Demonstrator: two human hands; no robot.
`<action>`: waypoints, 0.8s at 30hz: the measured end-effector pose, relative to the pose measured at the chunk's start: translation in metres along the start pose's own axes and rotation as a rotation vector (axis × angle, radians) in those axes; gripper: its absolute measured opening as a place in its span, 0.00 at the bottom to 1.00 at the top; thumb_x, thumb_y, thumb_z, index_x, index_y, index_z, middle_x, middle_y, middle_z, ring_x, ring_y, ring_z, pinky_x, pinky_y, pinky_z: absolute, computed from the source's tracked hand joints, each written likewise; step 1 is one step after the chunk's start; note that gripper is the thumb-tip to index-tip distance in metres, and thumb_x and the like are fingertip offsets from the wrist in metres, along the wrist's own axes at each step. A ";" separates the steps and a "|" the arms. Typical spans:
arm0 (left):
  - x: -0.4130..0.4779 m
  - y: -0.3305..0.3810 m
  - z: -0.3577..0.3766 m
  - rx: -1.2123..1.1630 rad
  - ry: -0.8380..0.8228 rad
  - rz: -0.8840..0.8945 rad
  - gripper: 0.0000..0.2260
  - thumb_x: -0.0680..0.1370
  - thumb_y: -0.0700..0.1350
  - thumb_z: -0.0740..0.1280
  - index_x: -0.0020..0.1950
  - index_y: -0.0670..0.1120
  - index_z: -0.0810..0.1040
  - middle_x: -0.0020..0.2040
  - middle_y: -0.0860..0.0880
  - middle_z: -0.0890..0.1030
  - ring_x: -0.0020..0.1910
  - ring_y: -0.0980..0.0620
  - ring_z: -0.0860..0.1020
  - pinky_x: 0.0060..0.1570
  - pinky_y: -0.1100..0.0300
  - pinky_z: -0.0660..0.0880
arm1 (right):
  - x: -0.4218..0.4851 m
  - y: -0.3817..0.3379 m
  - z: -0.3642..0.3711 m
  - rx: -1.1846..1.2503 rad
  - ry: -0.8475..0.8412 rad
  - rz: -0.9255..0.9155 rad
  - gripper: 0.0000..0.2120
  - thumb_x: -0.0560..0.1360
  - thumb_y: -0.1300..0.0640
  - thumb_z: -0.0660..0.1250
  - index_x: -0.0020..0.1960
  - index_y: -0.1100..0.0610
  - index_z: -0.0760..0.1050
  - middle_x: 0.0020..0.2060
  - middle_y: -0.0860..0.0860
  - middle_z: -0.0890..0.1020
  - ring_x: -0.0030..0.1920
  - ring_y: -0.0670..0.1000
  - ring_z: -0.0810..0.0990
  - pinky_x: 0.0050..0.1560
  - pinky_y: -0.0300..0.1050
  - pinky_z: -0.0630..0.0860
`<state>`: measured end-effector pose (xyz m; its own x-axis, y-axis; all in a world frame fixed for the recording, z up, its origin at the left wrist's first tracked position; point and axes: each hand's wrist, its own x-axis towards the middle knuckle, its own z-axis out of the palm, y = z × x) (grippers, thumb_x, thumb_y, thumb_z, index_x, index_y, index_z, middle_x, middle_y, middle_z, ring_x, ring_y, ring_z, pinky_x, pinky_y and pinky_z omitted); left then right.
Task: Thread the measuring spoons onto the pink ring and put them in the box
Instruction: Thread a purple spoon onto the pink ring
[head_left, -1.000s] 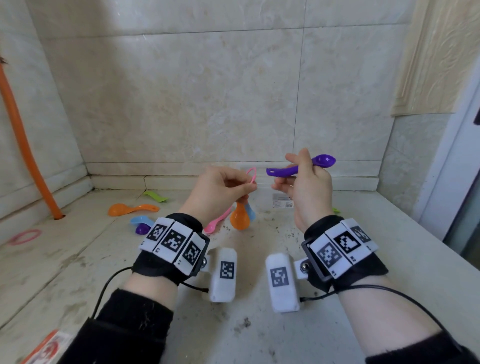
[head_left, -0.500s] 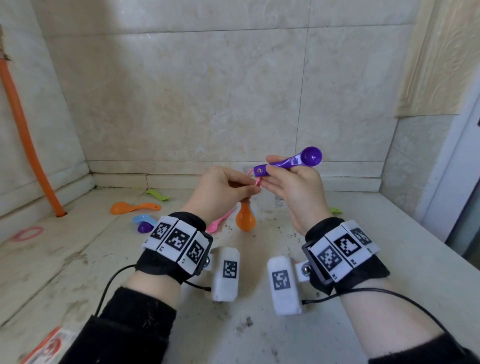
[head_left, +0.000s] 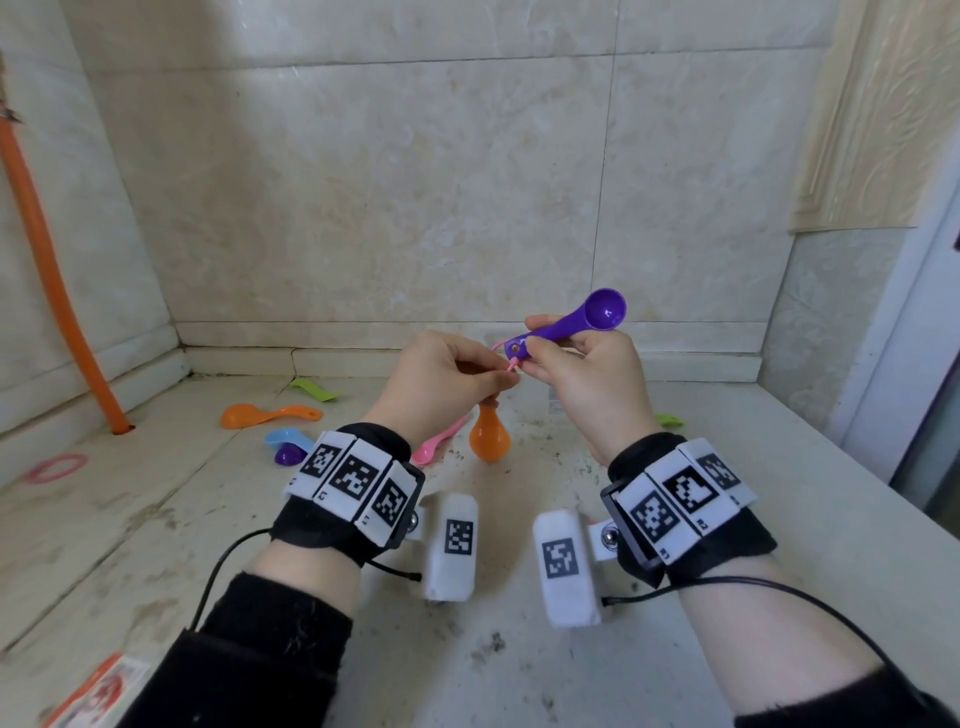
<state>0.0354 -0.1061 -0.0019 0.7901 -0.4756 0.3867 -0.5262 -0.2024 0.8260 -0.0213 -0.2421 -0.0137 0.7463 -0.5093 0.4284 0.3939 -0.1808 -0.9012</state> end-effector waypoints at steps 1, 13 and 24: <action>0.000 0.000 0.000 0.001 0.006 0.002 0.08 0.72 0.42 0.74 0.35 0.54 0.83 0.30 0.51 0.83 0.31 0.57 0.82 0.35 0.69 0.77 | 0.000 0.001 0.000 -0.028 0.003 0.003 0.07 0.74 0.66 0.67 0.43 0.55 0.81 0.46 0.47 0.84 0.45 0.48 0.85 0.52 0.45 0.82; 0.003 -0.002 0.002 -0.110 -0.022 -0.015 0.05 0.74 0.47 0.72 0.40 0.46 0.84 0.36 0.44 0.85 0.37 0.48 0.84 0.43 0.59 0.82 | -0.002 -0.003 0.000 0.150 -0.004 0.014 0.06 0.74 0.67 0.68 0.44 0.59 0.81 0.48 0.48 0.84 0.47 0.50 0.86 0.49 0.41 0.82; 0.008 -0.005 0.002 -0.183 0.113 0.024 0.06 0.78 0.41 0.67 0.42 0.46 0.82 0.36 0.48 0.84 0.37 0.54 0.84 0.46 0.60 0.81 | 0.001 -0.002 -0.006 0.197 0.208 0.078 0.15 0.74 0.63 0.70 0.60 0.59 0.74 0.44 0.54 0.84 0.36 0.44 0.84 0.41 0.37 0.81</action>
<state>0.0437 -0.1105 -0.0036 0.8134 -0.3777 0.4424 -0.4876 -0.0281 0.8726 -0.0250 -0.2467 -0.0116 0.6602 -0.6808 0.3174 0.4517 0.0222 -0.8919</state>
